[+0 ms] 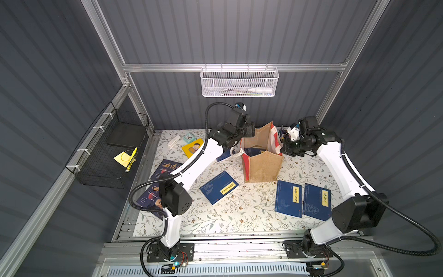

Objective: Put the books into the canvas bag
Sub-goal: Place the book in the canvas bag, then pick up the book from the center of the board.

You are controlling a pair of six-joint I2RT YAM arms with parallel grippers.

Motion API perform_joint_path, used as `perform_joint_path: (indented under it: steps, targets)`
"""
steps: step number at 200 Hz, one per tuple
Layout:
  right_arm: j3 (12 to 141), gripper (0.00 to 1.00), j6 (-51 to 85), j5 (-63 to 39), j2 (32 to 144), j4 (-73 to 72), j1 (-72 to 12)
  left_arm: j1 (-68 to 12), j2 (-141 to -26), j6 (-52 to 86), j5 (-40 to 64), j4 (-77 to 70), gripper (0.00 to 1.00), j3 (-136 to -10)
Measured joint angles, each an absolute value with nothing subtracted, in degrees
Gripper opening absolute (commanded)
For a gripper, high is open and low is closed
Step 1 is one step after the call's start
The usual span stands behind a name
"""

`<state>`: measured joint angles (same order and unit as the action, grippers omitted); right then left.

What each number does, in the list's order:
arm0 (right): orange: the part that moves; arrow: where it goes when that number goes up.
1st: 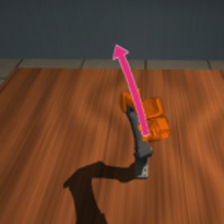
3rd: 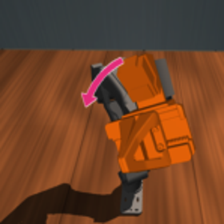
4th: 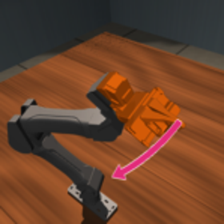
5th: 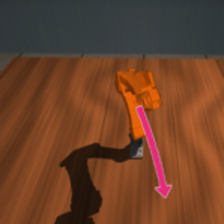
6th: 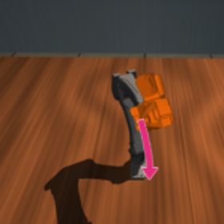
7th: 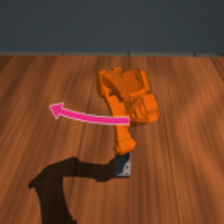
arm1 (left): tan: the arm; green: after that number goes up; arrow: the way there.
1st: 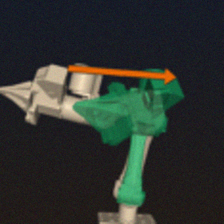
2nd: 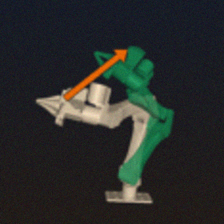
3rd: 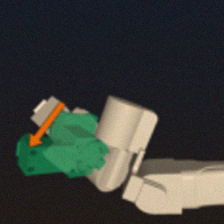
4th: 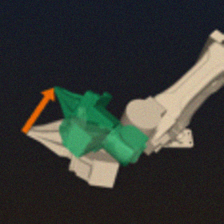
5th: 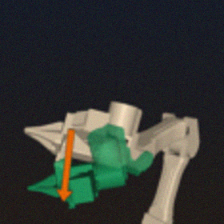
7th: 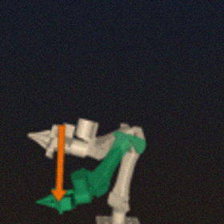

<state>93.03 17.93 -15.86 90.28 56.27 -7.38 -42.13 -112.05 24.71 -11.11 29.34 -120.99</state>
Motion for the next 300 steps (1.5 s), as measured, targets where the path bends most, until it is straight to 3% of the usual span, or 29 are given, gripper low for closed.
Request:
perform_joint_path:
  steps: [14, 30, 56, 79, 139, 174, 212, 261, 300]
  targets:
    - [94.1, 0.1, 18.0, -16.1, 91.1, 56.8, -7.5, -41.5, -109.7, 23.6, -12.5, 29.4, 0.72, -119.1]
    - [95.8, 0.27, 17.8, -16.3, 92.3, 57.6, -7.6, -40.9, -108.2, 23.0, -13.1, 29.3, 0.73, -116.2]
    - [100.0, 0.43, 17.9, -15.8, 94.8, 58.4, -8.3, -38.2, -106.3, 22.6, -13.1, 29.8, 0.75, -109.3]
    - [101.1, 0.51, 17.6, -14.6, 94.4, 58.6, -9.2, -35.1, -104.8, 22.2, -13.0, 30.9, 0.8, -103.5]
    - [94.1, 0.53, 19.0, -11.1, 82.3, 59.6, -10.0, -28.3, -96.7, 18.0, -11.4, 33.6, 0.8, -90.0]
    - [79.4, 0.52, 23.2, -7.9, 71.3, 59.0, -13.7, -23.7, -95.1, 17.1, -5.8, 33.3, 0.81, -80.4]
    - [61.8, 0.52, 31.6, -5.1, 64.4, 55.9, -23.9, -21.0, -99.0, 16.4, -0.2, 35.1, 0.81, -77.1]
    - [48.4, 0.52, 44.8, -1.3, 63.9, 46.2, -40.7, -21.0, -102.0, 14.1, 3.1, 33.5, 0.82, -75.0]
    - [47.4, 0.54, 51.9, -1.5, 76.1, 35.5, -51.9, -20.5, -106.3, 13.9, 4.4, 31.7, 0.84, -73.7]
